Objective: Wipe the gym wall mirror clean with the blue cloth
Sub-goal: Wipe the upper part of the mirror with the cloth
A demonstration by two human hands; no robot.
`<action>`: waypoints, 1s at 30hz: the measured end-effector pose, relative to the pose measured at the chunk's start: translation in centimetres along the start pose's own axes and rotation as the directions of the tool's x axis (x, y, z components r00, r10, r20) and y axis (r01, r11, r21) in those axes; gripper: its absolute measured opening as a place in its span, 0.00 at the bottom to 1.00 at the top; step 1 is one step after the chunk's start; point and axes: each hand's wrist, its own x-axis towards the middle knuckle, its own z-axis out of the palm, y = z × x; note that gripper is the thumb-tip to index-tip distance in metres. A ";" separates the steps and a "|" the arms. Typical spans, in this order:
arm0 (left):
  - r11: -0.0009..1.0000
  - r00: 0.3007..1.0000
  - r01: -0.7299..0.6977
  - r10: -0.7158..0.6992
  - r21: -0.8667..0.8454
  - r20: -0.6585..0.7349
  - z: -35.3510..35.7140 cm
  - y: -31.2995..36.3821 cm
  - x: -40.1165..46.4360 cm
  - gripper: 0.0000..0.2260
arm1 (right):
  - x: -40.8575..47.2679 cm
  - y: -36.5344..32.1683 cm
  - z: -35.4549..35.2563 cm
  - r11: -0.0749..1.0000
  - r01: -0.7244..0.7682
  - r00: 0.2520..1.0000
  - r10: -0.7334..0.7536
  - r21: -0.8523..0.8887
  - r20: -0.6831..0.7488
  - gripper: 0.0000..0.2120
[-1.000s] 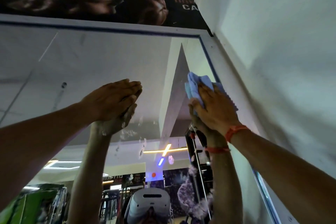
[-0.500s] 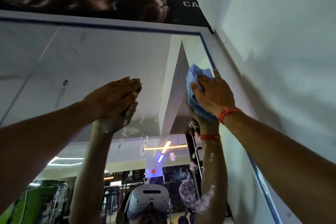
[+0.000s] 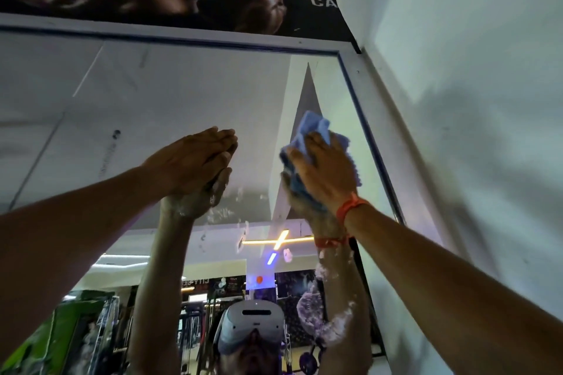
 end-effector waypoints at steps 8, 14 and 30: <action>0.998 0.998 0.067 -0.067 -0.004 -0.001 -0.6 0.7 -2.6 0.23 | -4.2 1.9 -0.7 0.918 0.366 0.931 -0.360 -0.155 0.063 0.23; 0.998 0.996 0.060 -0.058 0.028 -0.061 -0.2 -1.0 -5.5 0.22 | -4.9 -5.5 2.9 0.986 0.162 0.967 -0.165 0.032 0.193 0.35; 0.999 0.994 0.051 -0.050 0.005 -0.095 1.9 -4.1 -10.6 0.28 | -10.7 -10.2 2.7 0.867 0.492 0.827 -0.495 0.080 0.267 0.26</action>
